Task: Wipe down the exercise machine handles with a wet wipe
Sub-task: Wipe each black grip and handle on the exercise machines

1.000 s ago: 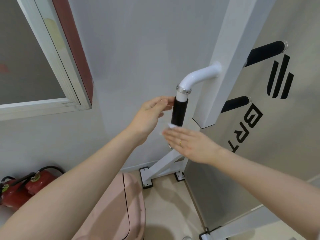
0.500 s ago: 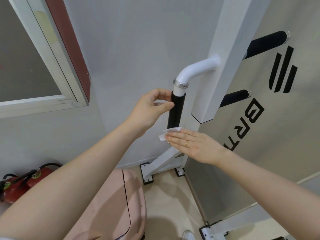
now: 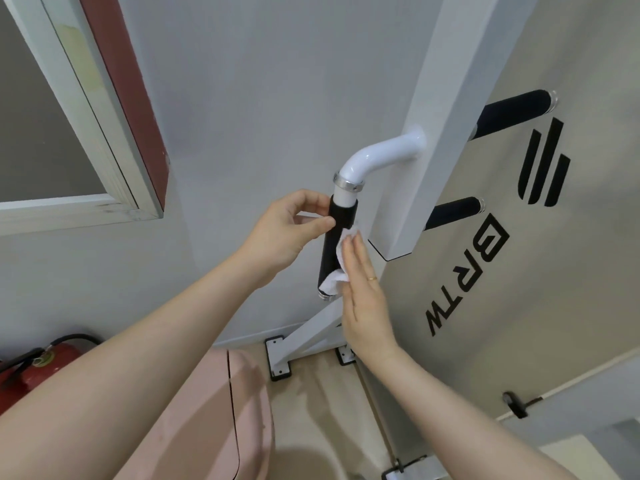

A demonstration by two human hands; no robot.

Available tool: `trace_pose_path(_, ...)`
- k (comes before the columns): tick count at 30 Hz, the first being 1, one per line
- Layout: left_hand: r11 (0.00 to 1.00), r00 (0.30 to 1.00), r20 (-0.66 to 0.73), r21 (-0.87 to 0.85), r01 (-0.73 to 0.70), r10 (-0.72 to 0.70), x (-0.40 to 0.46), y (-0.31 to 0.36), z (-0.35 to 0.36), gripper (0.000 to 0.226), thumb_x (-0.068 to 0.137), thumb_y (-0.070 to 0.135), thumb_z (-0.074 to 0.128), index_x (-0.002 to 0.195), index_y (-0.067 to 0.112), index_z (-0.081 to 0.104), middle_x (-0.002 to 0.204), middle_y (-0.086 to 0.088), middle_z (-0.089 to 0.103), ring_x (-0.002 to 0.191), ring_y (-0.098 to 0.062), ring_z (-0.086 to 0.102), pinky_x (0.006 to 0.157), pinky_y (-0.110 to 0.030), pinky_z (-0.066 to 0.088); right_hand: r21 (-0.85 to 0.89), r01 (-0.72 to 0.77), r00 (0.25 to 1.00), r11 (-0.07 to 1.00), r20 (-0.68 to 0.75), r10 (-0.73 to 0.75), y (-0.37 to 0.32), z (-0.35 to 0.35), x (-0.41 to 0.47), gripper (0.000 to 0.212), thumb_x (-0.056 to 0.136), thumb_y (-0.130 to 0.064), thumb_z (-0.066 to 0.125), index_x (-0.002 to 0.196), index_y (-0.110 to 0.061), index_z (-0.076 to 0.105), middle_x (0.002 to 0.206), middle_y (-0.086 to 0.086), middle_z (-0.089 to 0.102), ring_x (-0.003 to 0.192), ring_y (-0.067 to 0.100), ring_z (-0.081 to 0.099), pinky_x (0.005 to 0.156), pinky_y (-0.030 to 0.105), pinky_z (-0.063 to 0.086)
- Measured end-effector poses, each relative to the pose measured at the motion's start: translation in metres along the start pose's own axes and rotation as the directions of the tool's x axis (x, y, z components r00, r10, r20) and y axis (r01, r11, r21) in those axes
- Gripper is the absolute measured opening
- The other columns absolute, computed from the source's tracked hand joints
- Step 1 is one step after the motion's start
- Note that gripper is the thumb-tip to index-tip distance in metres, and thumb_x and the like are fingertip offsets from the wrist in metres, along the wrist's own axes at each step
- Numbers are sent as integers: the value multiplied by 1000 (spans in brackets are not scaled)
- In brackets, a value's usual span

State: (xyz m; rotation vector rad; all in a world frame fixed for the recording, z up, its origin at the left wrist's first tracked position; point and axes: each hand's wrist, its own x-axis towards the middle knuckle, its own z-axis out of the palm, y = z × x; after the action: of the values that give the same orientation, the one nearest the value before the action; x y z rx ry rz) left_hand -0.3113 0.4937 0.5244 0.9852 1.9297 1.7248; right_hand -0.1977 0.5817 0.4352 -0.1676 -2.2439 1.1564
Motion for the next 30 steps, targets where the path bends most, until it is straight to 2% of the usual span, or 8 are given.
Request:
trace_pose_path(3,1000,1000,-18,15,-4,4,0,0,1,18,87,9,60,93,26,61,92,14,63,67,9,58,71,-9,46,168,-250,963,954,-55,262,-22,-6,22,45,101,-9,28,144,-22,31,142,-8,42,123,-9,38,94,1,29)
trace_pose_path(6,1000,999,-33,17,-14,15,-2,1,3,19,87,9,60,91,28,60,91,14,63,67,10,58,70,-9,46,316,-134,979,939,-107,176,-47,-24,58,33,102,-13,27,123,-21,52,115,-12,60,104,-8,53,88,11,38)
trace_pose_path(9,1000,997,-69,22,-15,17,-4,0,7,19,87,10,60,89,29,59,90,14,63,68,8,58,69,-11,46,466,-119,988,877,-29,149,-51,-31,63,31,102,-13,28,118,-26,52,118,-9,60,112,-1,55,93,16,42)
trace_pose_path(13,1000,987,-163,16,4,-1,-6,-5,10,22,85,15,64,101,22,52,101,13,54,82,-3,53,70,-14,43,244,-321,942,915,186,280,-20,-27,34,22,102,-19,31,109,-26,50,99,-11,56,84,-18,51,81,10,38)
trace_pose_path(15,999,979,-202,27,16,-11,-5,-7,11,33,83,18,67,110,21,48,108,10,51,94,-7,51,78,-18,42,244,-291,951,925,174,253,-24,-33,38,21,100,-18,36,113,-28,49,96,-10,56,81,-15,52,80,11,41)
trace_pose_path(20,995,984,-151,-1,97,-96,-4,-9,7,51,80,28,70,124,22,45,118,6,49,107,-11,50,83,-19,42,555,-150,981,818,-19,193,-51,-38,61,25,96,-1,42,114,-16,52,94,-10,63,86,-9,60,76,7,44)
trace_pose_path(26,983,987,-60,96,155,-150,-4,-8,0,36,84,32,65,117,22,54,122,3,54,117,-13,49,94,-26,38,240,-449,877,861,302,373,-6,-31,22,28,91,-3,53,116,-14,56,111,4,66,88,-6,63,75,8,46)
trace_pose_path(30,986,987,-63,59,154,-150,-5,-13,5,32,85,33,64,112,17,59,117,0,61,114,-16,54,92,-26,41,334,-354,934,874,172,313,-19,-41,38,28,89,3,53,112,-14,57,96,-2,68,83,-3,65,72,11,47)
